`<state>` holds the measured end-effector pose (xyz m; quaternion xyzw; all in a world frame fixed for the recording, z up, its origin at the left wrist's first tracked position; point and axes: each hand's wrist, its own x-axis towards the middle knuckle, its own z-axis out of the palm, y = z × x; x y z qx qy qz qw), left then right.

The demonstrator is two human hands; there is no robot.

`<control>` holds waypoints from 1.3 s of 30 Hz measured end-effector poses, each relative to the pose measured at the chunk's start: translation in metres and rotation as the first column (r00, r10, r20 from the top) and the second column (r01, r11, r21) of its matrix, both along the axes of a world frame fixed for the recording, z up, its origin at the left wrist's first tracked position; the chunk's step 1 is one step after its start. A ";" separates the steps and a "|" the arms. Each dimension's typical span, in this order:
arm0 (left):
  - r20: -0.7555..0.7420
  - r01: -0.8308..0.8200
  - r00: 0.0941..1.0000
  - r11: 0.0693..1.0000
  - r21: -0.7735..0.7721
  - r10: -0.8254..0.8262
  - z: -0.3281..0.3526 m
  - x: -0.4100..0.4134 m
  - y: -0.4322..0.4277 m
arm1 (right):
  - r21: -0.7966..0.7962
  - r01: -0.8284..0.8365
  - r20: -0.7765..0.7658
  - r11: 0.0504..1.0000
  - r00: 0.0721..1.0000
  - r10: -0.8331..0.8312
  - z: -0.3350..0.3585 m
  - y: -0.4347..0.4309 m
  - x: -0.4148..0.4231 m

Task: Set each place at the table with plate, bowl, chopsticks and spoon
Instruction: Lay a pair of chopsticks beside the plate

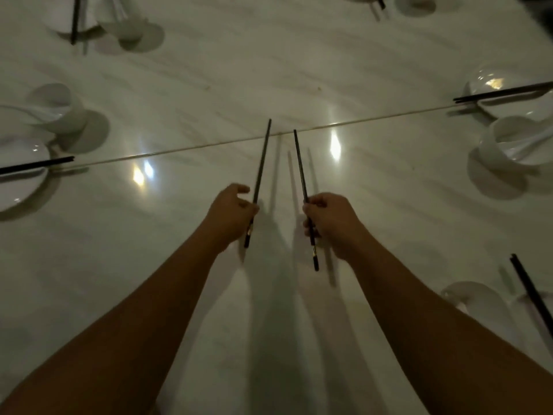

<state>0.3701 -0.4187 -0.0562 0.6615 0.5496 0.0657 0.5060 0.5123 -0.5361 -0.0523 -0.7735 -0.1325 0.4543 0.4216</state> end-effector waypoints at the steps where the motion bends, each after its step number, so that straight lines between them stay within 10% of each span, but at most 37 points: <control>1: 0.033 -0.007 0.999 0.999 -0.033 0.009 0.005 -0.017 -0.015 | 0.017 0.011 -0.056 1.000 0.998 -0.010 0.003 -0.011 -0.014; 6: 0.112 -0.002 0.993 0.982 -0.191 0.024 0.042 -0.110 -0.086 | 0.039 -0.017 -0.237 0.999 0.971 0.026 0.024 -0.058 -0.098; 21: 0.014 -0.213 0.973 0.924 -0.318 0.230 0.060 -0.392 -0.211 | -0.048 -0.365 -0.122 0.930 0.926 0.357 0.039 -0.131 -0.358; 39: -0.160 0.027 0.986 0.989 -0.148 -0.051 0.024 -0.422 -0.177 | -0.279 -0.434 0.077 0.857 0.879 0.471 0.026 -0.090 -0.428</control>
